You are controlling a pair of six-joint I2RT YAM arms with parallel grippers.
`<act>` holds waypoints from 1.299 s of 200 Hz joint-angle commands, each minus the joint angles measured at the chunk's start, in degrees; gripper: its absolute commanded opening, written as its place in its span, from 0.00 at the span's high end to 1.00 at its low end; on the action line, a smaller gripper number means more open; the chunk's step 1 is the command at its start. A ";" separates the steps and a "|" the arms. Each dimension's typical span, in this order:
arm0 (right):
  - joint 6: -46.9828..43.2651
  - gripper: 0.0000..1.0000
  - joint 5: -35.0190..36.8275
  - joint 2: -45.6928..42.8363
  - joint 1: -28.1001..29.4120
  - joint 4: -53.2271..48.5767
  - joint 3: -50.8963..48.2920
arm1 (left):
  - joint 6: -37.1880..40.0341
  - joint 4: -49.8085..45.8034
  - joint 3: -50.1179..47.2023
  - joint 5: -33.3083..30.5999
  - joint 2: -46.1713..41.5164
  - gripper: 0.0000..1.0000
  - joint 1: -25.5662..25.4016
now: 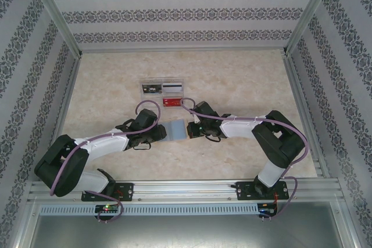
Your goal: Take the credit cards out of the card holder
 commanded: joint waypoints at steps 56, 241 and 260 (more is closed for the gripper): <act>0.89 1.00 -1.54 1.37 -0.18 0.64 -0.15 | -1.68 6.52 1.54 5.35 3.35 0.56 -1.00; 1.02 1.00 -2.00 1.05 -0.59 0.94 -0.41 | 0.59 -4.21 6.22 -2.44 -0.81 0.55 -3.84; 1.01 1.00 -2.07 1.13 -0.63 1.02 -0.41 | 0.51 -7.28 5.52 -5.59 -2.32 0.54 -3.54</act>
